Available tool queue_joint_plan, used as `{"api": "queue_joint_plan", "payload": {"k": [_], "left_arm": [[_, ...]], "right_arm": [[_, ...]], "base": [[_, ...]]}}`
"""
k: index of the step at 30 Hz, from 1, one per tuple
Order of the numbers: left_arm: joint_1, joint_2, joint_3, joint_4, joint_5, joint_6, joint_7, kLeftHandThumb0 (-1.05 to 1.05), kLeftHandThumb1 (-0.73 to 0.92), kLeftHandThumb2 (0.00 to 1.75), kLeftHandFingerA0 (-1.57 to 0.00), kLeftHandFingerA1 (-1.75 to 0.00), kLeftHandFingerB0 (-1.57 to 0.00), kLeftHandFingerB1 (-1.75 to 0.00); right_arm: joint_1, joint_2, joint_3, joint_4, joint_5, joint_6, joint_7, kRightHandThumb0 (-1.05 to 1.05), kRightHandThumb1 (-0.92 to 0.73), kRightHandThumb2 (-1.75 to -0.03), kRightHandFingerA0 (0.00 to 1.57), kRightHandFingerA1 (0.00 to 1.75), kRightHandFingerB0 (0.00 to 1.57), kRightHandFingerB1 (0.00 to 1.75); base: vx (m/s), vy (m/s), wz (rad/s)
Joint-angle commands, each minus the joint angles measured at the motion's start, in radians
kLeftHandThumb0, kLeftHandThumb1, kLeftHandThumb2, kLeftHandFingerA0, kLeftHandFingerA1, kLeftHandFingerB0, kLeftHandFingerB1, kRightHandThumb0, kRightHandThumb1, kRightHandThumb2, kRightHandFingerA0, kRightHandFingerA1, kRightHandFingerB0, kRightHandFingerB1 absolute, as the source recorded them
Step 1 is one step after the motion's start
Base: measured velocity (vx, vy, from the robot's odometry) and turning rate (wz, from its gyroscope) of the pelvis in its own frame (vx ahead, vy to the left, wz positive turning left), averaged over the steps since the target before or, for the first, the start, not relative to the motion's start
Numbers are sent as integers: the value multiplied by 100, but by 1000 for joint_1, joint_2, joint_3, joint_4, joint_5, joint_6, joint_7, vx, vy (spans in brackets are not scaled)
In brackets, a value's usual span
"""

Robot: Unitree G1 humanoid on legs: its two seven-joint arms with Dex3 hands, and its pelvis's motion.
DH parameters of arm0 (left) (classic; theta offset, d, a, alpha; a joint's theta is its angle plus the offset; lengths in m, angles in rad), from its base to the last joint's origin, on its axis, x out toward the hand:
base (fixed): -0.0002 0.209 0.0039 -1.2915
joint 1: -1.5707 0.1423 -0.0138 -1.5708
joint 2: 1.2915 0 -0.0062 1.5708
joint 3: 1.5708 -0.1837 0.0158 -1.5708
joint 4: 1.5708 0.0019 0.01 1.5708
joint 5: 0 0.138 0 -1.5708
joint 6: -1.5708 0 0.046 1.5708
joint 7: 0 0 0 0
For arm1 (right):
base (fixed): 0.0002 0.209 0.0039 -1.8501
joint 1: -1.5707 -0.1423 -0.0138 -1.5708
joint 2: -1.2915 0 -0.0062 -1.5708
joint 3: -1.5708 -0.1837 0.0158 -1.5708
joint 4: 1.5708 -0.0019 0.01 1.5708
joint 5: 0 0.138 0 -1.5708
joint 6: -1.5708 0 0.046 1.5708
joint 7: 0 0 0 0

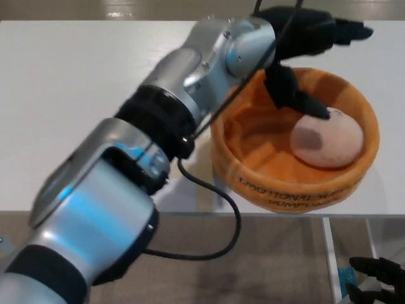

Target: Use the left hand to pick up the pink round toy on the left and place it inside the orange plate on the desk.

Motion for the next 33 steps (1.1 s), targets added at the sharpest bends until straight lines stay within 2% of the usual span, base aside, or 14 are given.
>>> {"api": "queue_joint_plan", "payload": {"k": [1,5,6,7,9,10,11,12,24,25,26,27,30,33], "left_arm": [[-1,96,64,-180,-44,8,-84,-90,49,93,0,0,0,-6],[20,186,126,-328,-66,20,-120,-89,48,93,0,0,0,-6],[41,225,159,-381,-89,-7,-121,-81,44,79,-7,-25,-5,-21],[81,277,206,-467,-114,-43,-106,-35,17,83,0,-48,0,-47],[107,298,227,-517,-117,-53,-92,-35,17,83,0,-48,0,-47],[139,326,263,-545,-149,-91,-83,-54,37,65,-29,-39,-23,-37],[162,346,289,-564,-173,-117,-80,-54,37,65,-29,-39,-23,-37],[208,399,346,-603,-231,-154,-100,-52,38,66,-35,-42,-30,-39],[516,687,635,-683,-418,-220,-187,-43,38,64,-43,-45,-40,-41],[523,691,640,-688,-422,-215,-189,-43,38,64,-43,-45,-40,-41],[557,707,673,-671,-448,-244,-189,-37,46,54,-45,-38,-41,-34],[595,722,711,-657,-466,-264,-185,-38,47,54,-44,-38,-41,-34],[661,745,770,-646,-491,-282,-177,-41,47,55,-44,-38,-41,-34],[708,758,809,-632,-512,-313,-175,-39,47,54,-44,-38,-41,-34]], "right_arm": [[5,-9,-1,3,10,5,1,-41,-57,-58,74,63,65,44],[6,-14,2,4,5,2,-2,-40,-57,-58,75,64,66,45],[8,-14,0,5,8,2,4,-40,-57,-58,75,64,65,44],[10,-16,-3,6,12,5,13,-40,-57,-58,74,64,64,44],[12,-19,-3,6,12,8,15,-40,-57,-58,74,64,64,44],[12,-21,-4,6,12,7,15,-40,-57,-58,76,65,64,44],[12,-22,-4,6,13,6,14,-40,-57,-58,76,65,64,44],[11,-22,-5,6,14,5,13,-39,-57,-58,76,67,64,45],[25,-18,11,15,-9,14,-6,-41,-59,-58,74,65,66,44],[25,-18,13,15,-10,15,-8,-41,-59,-58,74,65,66,44],[24,-16,9,15,-3,18,0,-41,-59,-58,75,64,64,44],[26,-14,8,15,0,20,0,-40,-58,-57,78,68,65,44],[29,-13,8,15,2,21,-1,-40,-58,-58,74,62,64,44],[30,-13,10,17,0,19,-4,-41,-58,-58,75,64,65,44]], "base": [[0,0,0],[0,0,0],[0,0,0],[0,0,0],[0,0,0],[0,0,0],[0,0,0],[0,0,0],[0,0,0],[0,0,0],[0,0,0],[0,0,0],[0,0,0],[0,0,0]]}}
